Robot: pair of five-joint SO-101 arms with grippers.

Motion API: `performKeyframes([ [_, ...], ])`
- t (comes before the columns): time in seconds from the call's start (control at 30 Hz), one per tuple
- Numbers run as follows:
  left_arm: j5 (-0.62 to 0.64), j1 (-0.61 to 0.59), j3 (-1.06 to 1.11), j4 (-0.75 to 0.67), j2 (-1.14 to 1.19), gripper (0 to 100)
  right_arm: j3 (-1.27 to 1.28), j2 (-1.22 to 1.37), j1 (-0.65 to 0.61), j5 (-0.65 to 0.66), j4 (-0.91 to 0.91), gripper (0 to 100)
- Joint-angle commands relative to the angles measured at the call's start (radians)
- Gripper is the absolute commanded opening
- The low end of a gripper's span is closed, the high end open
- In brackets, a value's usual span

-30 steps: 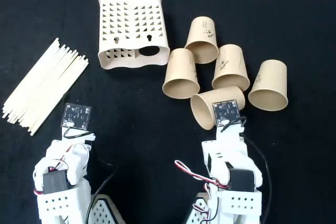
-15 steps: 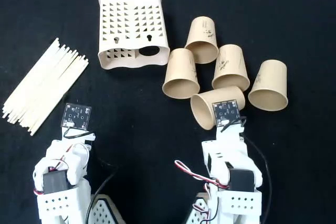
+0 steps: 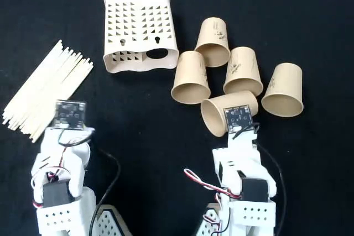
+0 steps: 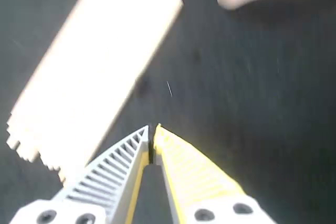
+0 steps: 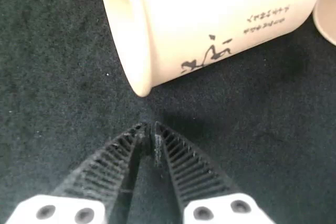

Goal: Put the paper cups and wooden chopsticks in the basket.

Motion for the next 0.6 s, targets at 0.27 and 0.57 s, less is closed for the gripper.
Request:
performKeyframes([
  [0.27,0.276,0.176,-0.024,-0.210,0.003,24,-0.002,-0.024,-0.008,0.003,0.003,1.5],
  [0.57,0.279,0.122,-0.051,-0.394,0.115,24,-0.002,-0.024,-0.014,-0.005,0.003,1.5],
])
